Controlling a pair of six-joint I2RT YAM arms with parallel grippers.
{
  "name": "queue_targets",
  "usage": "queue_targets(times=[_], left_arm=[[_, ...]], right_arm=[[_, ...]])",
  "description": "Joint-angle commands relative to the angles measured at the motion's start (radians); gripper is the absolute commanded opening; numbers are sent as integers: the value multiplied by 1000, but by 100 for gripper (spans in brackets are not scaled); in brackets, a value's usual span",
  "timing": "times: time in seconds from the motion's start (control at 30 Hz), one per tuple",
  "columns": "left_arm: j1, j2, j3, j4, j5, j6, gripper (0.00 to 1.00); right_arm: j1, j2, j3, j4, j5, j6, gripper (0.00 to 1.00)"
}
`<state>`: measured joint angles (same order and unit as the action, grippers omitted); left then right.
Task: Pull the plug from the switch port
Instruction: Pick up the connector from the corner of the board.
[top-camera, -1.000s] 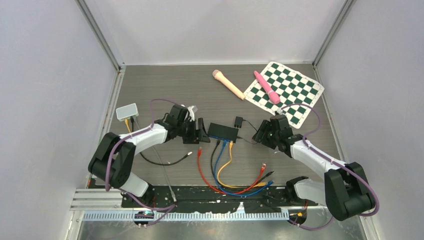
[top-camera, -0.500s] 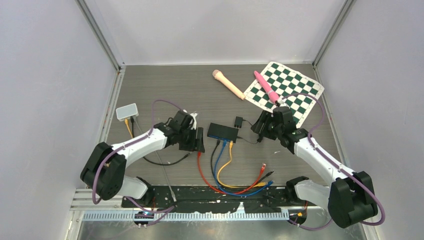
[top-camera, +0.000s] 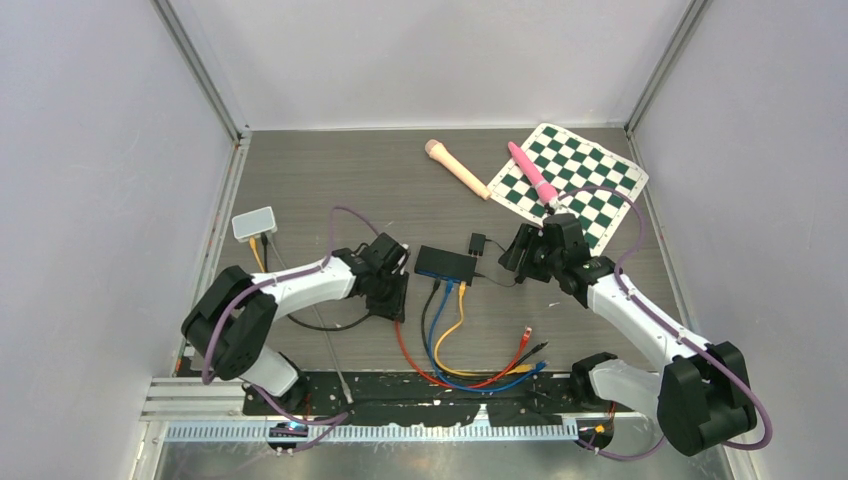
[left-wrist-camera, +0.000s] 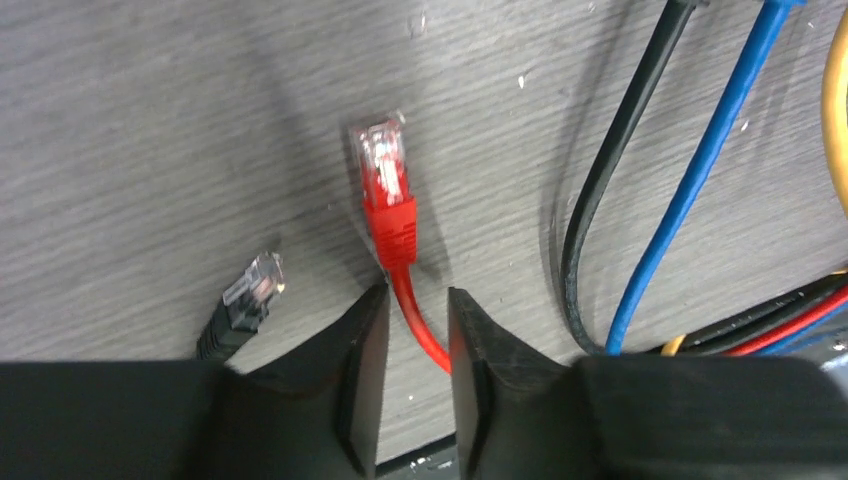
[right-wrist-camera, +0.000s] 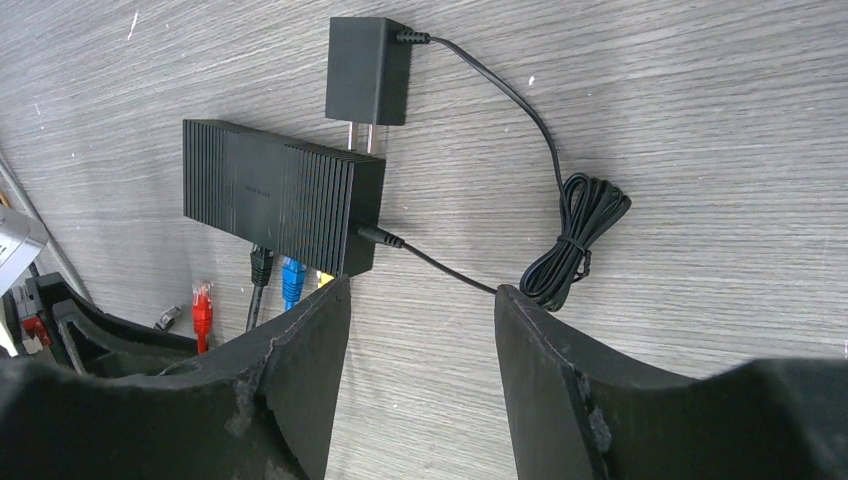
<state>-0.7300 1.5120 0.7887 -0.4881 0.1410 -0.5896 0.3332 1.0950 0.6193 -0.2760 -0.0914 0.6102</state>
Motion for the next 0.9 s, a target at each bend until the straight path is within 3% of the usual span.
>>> queue_targets(times=[0.0, 0.13, 0.33, 0.5, 0.87], left_arm=[[-9, 49, 48, -20, -48, 18, 24], [-9, 63, 63, -35, -77, 31, 0], [-9, -29, 59, -48, -131, 52, 0], [-9, -127, 104, -124, -263, 77, 0], [32, -347, 255, -304, -442, 212, 0]], right_arm=[[8, 3, 48, -2, -10, -21, 61], [7, 35, 64, -5, -42, -39, 61], [19, 103, 106, -9, -99, -63, 61], [53, 135, 138, 14, -166, -83, 61], [155, 114, 153, 196, -390, -128, 62]])
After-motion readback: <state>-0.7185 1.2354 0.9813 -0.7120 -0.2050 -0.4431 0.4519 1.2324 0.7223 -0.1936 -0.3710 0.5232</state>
